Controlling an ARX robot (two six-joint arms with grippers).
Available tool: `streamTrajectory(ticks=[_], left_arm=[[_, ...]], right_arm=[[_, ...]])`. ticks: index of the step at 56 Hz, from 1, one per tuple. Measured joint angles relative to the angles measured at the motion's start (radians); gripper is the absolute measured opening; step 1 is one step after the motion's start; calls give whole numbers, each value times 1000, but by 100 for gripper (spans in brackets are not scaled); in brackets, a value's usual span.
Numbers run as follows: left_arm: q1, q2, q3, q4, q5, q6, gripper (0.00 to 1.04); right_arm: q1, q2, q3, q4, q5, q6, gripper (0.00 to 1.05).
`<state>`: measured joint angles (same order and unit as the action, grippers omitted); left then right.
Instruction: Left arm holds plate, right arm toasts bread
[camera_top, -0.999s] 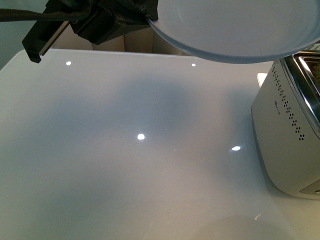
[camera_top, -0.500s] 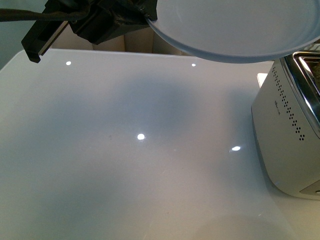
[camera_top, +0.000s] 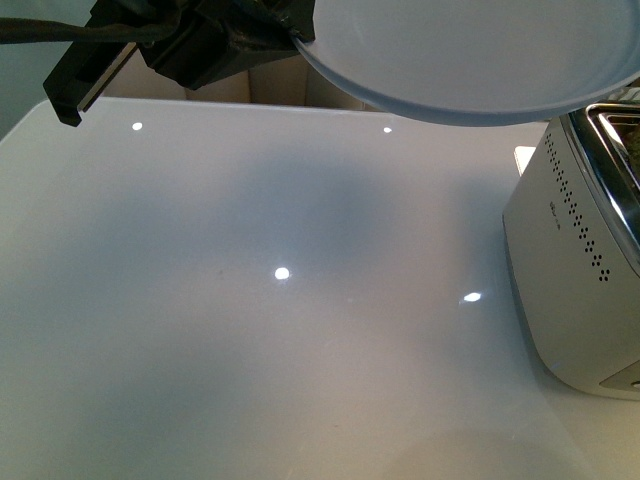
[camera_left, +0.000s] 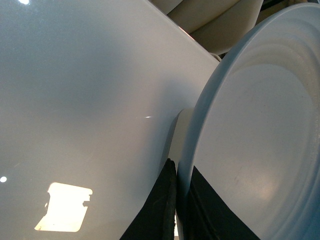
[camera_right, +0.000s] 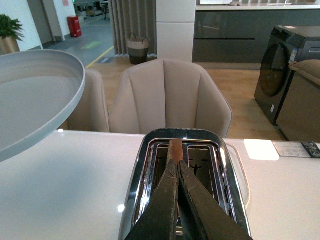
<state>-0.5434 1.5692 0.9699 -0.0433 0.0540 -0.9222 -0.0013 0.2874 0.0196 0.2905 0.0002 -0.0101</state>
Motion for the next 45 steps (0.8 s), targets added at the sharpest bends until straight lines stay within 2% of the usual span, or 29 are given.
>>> streamTrajectory(ticks=[26,33,45], left_arm=[[0,0,0,0,0,0,3],[0,0,0,0,1,0,3],[0,-1,0,0,1,0,3]], right_arm=[[0,-109,0,-111,0,0,2],[0,-244,0,-275,1,0,2],[0,-280,0,-289,1,0,2]])
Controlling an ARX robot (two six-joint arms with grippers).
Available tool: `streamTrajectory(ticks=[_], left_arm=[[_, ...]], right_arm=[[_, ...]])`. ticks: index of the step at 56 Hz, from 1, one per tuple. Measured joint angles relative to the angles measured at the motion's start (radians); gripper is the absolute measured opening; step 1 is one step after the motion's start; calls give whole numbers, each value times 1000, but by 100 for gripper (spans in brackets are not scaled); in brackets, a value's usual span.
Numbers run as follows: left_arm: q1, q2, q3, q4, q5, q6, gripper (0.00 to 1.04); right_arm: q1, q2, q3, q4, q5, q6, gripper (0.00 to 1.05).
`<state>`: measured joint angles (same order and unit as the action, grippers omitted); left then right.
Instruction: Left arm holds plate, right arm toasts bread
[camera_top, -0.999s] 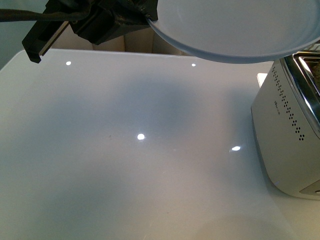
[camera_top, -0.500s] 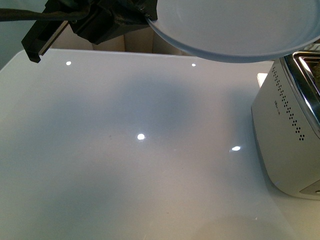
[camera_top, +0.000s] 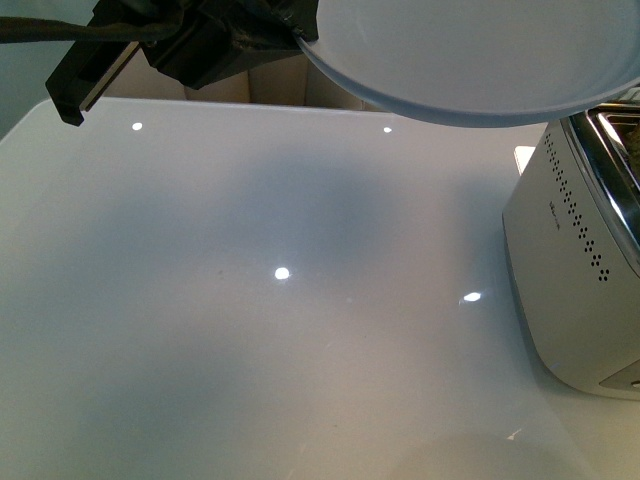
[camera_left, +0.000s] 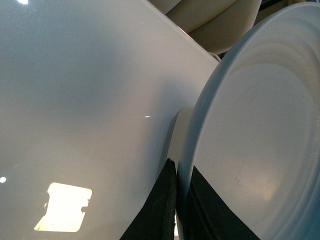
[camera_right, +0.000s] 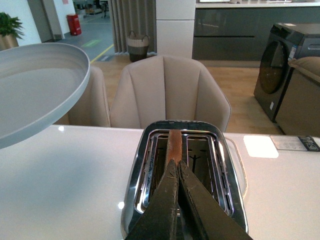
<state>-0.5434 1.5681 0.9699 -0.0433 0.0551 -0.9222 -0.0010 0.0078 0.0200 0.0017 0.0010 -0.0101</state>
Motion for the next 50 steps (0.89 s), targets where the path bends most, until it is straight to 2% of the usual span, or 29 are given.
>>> streamTrajectory(ticks=[7,9,25,37,50], left_arm=[[0,-1,0,0,-1,0,3],[0,-1,0,0,0,0,3],[0,-1,0,0,0,0,3],[0,-1,0,0,-1,0,3],[0,-1,0,0,-1,0,3]], right_arm=[[0,-1,0,0,0,0,2],[0,-1,0,0,0,0,6],[0,-1,0,0,0,0,48],[0,-1,0,0,0,0,97],[0,-1,0,0,0,2,96]])
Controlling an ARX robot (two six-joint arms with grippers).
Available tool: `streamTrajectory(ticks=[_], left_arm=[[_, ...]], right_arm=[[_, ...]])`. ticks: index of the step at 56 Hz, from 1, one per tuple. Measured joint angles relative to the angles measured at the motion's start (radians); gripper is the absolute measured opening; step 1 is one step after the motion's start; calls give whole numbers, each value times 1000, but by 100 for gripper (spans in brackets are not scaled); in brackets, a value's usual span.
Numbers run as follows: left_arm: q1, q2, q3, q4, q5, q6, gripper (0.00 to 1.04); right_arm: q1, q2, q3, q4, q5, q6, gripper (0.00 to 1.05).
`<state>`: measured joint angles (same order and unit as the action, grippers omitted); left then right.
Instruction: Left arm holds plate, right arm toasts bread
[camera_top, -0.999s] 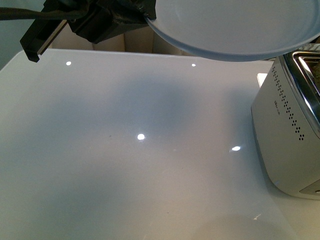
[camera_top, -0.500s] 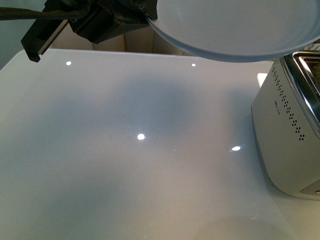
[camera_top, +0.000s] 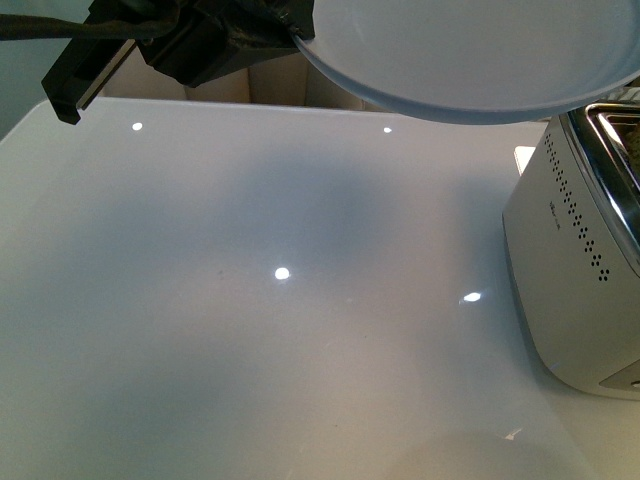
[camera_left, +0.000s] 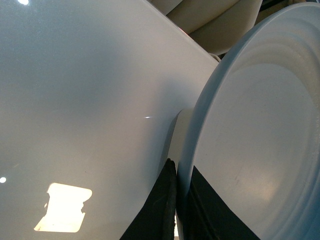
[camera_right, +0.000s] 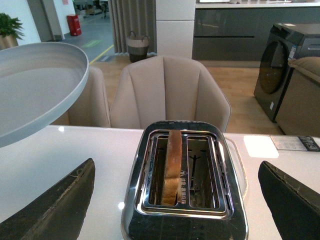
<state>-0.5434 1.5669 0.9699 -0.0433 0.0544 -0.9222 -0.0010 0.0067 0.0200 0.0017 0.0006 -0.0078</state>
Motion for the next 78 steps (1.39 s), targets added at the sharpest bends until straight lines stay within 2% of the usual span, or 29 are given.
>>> streamTrajectory(ticks=[8,16,23,30,38,50,60,69,78], left_arm=[[0,0,0,0,0,0,3],[0,-2,-51,200,-43,31,3],[14,-13,-52,206,-25,47,3],[63,-16,-52,173,24,64,3],[185,-12,-51,143,110,105,3],[481,77,-89,127,213,298,3],[636,161,-181,188,265,400,3],[716,227,-227,247,295,442,3],[750,323,-253,299,328,498,3]], right_arm=[[0,0,0,0,0,0,96],[0,0,0,0,0,0,96],[0,0,0,0,0,0,96],[0,-1,0,0,0,0,96],[0,-1,0,0,0,0,96],[0,-1,0,0,0,0,96],[0,-1,0,0,0,0,96],[0,-1,0,0,0,0,96],[0,-1,0,0,0,0,96]])
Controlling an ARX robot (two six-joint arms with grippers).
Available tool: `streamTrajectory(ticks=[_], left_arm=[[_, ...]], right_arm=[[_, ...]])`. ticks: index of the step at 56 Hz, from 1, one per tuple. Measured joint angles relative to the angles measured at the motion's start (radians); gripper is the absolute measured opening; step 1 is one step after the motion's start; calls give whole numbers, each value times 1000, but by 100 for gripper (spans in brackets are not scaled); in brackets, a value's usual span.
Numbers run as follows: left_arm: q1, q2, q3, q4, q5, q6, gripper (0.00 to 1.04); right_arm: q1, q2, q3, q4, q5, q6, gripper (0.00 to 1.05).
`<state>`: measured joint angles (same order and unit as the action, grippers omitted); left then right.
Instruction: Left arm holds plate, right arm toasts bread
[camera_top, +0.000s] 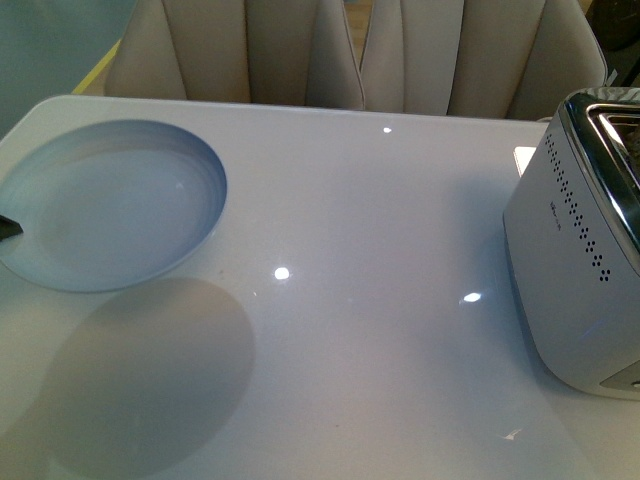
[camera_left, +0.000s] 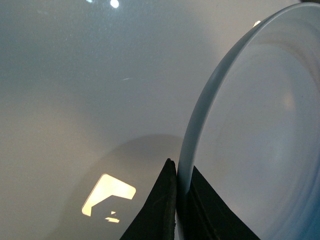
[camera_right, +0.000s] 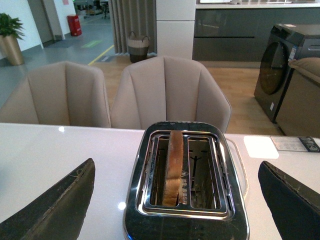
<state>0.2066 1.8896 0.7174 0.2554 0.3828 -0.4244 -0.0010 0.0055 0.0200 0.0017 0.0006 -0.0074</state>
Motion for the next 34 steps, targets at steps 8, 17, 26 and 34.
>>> streamTrajectory(ticks=[8,17,26,34], left_arm=[[19,94,-16,60,34,61,3],[52,198,-19,106,65,137,3],[77,269,-15,118,80,188,3],[82,309,-2,118,82,215,3]], right_arm=[[0,0,0,0,0,0,96],[0,0,0,0,0,0,96],[0,0,0,0,0,0,96],[0,0,0,0,0,0,96]])
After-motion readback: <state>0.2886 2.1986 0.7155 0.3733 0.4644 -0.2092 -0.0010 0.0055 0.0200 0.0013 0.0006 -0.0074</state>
